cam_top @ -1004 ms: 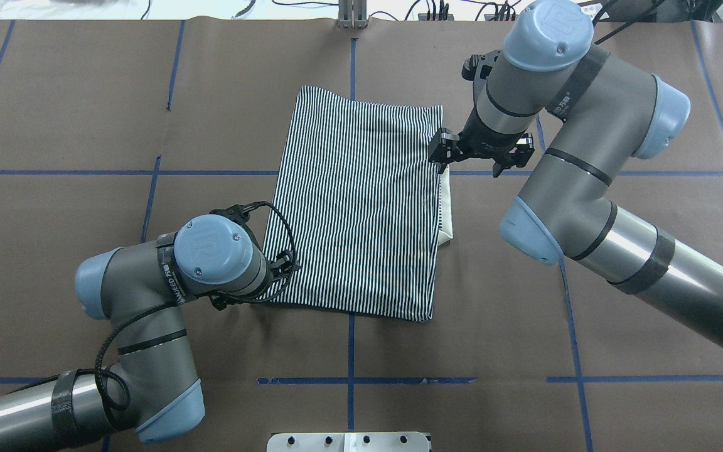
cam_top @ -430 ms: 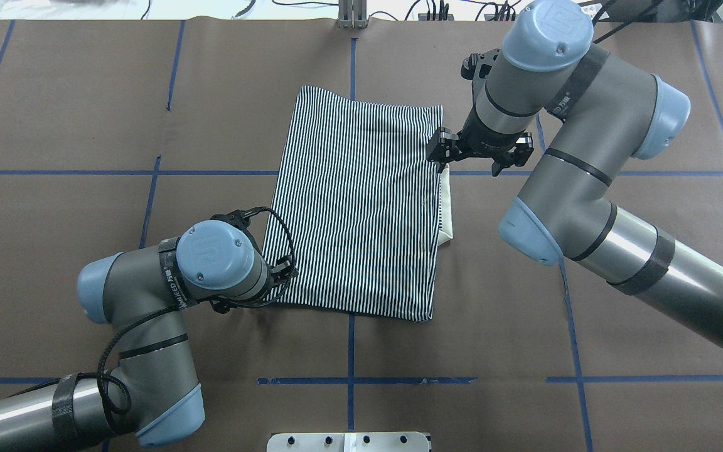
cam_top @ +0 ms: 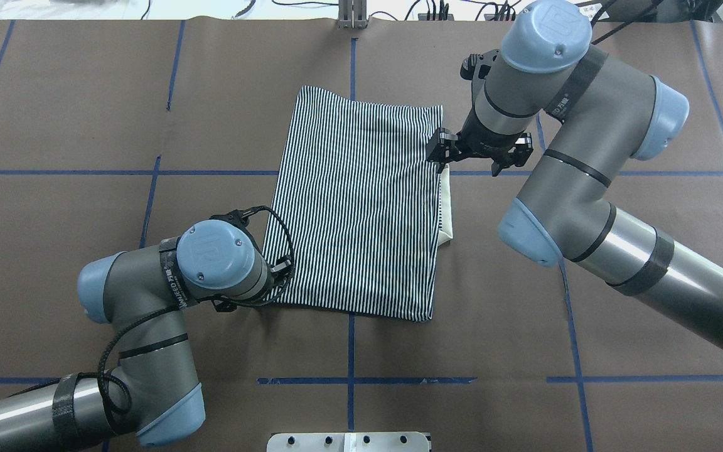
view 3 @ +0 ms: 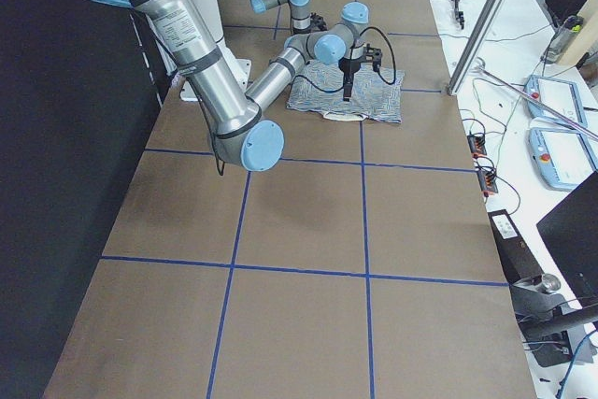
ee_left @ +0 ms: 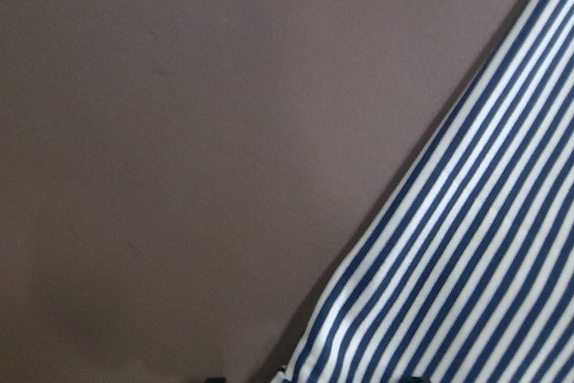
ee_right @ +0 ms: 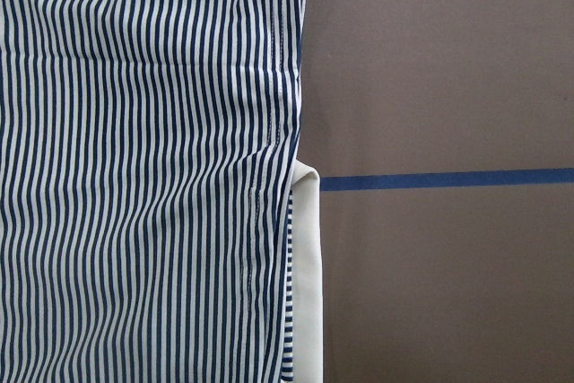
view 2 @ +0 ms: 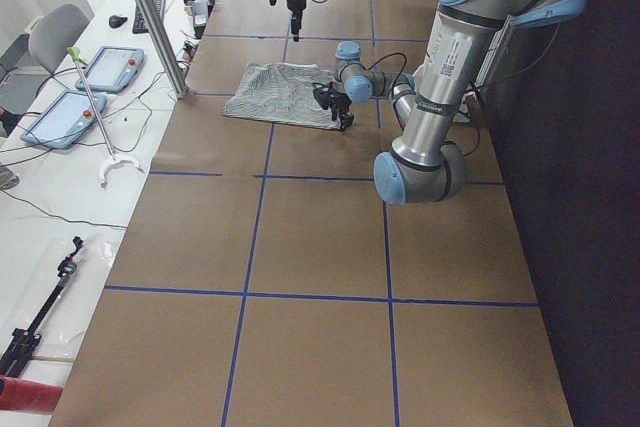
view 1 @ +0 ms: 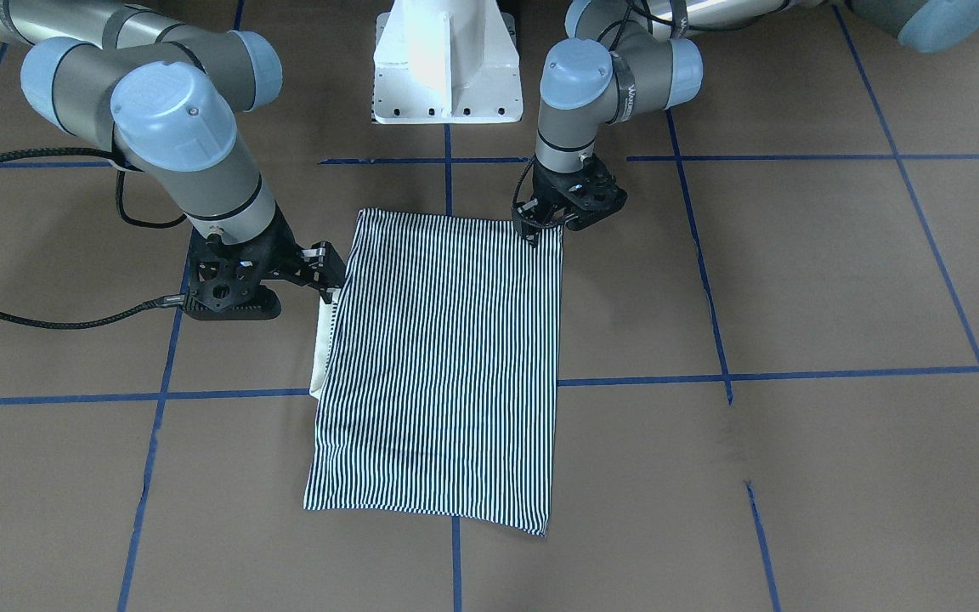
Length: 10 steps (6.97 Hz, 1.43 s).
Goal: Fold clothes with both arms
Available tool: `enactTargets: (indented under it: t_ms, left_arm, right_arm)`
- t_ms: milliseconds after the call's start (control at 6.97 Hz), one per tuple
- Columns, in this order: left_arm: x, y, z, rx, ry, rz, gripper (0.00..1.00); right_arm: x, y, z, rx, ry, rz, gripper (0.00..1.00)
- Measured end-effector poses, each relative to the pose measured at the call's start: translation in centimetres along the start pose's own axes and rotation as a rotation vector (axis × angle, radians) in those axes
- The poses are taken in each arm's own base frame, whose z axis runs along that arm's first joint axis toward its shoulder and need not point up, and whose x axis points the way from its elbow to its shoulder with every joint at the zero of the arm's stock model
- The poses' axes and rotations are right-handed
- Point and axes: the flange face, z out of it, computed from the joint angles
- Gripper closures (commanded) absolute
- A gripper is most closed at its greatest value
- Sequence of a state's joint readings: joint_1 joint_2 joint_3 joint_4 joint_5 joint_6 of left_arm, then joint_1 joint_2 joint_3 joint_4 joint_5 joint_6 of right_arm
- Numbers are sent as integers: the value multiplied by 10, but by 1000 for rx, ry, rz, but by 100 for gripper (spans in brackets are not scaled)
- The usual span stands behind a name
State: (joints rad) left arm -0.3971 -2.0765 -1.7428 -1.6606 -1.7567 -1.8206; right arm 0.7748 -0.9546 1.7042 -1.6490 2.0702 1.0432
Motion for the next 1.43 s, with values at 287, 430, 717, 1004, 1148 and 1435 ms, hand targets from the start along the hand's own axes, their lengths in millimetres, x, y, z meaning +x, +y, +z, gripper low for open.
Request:
enactTargets:
  t_ms: [287,430,717,1004,1148,1435]
  left_arm:
    - [3,3,-4,-6,9,-6,100]
    - [4,4,-7,-10,15,-2,100]
    - [7,8,-24,-22,41,6,100]
    - [7,9,-37,-24,53,16,100]
    - [7,8,-39,-22,55,24,100]
    - [7,7,-43,-19,57,48,100]
  right_arm:
    - [-1,3,3,-4,2,11,0]
    - [-1,4,5,-6,4,13,0]
    - [-8,14,12,-22,2,39,0]
    - [-36,69,19,-40,-40,120,0]
    - [-55,105,27,-44,-49,195,0]
    - [-84,163,52,-43,-31,426,0]
